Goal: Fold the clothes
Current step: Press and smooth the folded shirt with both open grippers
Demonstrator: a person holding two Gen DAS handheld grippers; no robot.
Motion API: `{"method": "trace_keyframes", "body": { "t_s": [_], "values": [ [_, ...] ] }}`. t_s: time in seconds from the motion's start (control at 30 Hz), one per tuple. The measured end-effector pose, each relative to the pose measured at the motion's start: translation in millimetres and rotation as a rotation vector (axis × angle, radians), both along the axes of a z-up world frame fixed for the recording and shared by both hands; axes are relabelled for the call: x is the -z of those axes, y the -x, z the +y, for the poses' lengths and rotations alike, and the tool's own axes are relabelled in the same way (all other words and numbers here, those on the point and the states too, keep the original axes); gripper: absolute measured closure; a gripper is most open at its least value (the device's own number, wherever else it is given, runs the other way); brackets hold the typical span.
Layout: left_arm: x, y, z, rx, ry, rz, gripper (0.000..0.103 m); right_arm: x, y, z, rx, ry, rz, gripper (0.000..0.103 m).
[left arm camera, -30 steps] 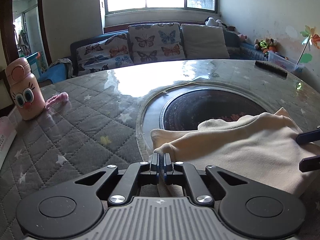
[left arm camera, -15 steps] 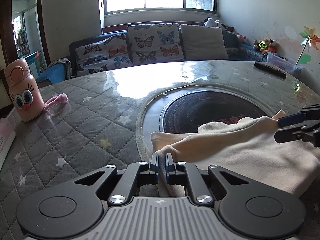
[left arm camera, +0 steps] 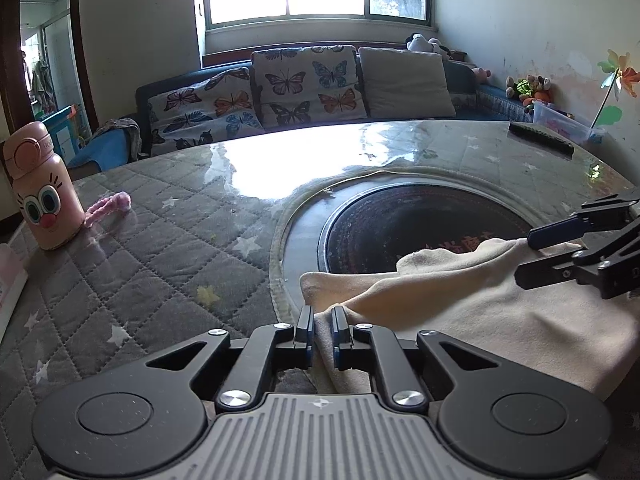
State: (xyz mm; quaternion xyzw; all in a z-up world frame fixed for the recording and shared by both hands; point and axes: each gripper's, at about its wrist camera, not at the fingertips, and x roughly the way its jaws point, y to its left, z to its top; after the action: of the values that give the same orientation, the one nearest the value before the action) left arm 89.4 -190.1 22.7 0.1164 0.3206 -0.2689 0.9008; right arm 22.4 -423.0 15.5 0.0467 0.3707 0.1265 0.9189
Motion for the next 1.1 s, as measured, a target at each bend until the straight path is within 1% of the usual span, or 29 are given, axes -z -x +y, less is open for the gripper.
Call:
{"method": "trace_keyframes", "body": {
  "t_s": [0.1, 0.23, 0.27, 0.33, 0.4, 0.47, 0.57, 0.7, 0.87, 0.93, 1.03, 1.1],
  "values": [
    [-4.4, 6.2, 3.6, 0.000, 0.006, -0.009, 0.085, -7.5, 11.9, 5.8, -0.013, 0.025, -0.028, 0.035],
    [-8.4, 21.8, 9.5, 0.013, 0.001, -0.020, 0.074, -13.4, 29.4, 20.6, -0.052, 0.051, -0.063, 0.035],
    [-9.2, 26.5, 10.9, 0.019, -0.002, -0.023, 0.069, -13.5, 34.0, 26.4, -0.066, 0.063, -0.073, 0.034],
    [-9.8, 37.6, 14.0, 0.032, -0.010, -0.030, 0.063, -12.5, 41.8, 36.0, -0.091, 0.083, -0.086, 0.034],
    [-9.9, 50.1, 17.6, 0.050, -0.022, -0.042, 0.060, -10.2, 47.7, 42.8, -0.109, 0.096, -0.091, 0.031],
    [-8.1, 61.2, 21.6, 0.059, -0.031, -0.045, 0.054, -7.9, 53.6, 49.6, -0.127, 0.110, -0.096, 0.028],
    [-0.7, 70.7, 27.0, 0.051, -0.057, -0.049, 0.054, -4.4, 62.5, 59.9, -0.154, 0.130, -0.103, 0.028],
    [-1.5, 73.0, 34.3, 0.015, -0.048, -0.050, 0.053, 2.7, 68.3, 65.3, -0.160, 0.154, -0.087, 0.028],
    [-12.3, 82.7, 36.8, 0.017, -0.011, -0.063, 0.050, -8.2, 80.8, 57.9, -0.126, 0.137, -0.125, 0.026],
    [-9.8, 84.9, 33.0, 0.026, -0.014, -0.056, 0.050, -9.1, 84.5, 54.9, -0.110, 0.134, -0.131, 0.026],
    [-0.1, 84.6, 29.0, 0.023, -0.036, -0.049, 0.050, -1.9, 87.5, 49.1, -0.080, 0.138, -0.103, 0.026],
    [-0.4, 84.9, 29.8, 0.018, -0.033, -0.048, 0.050, -1.4, 92.5, 44.9, -0.073, 0.130, -0.099, 0.026]
  ]
}}
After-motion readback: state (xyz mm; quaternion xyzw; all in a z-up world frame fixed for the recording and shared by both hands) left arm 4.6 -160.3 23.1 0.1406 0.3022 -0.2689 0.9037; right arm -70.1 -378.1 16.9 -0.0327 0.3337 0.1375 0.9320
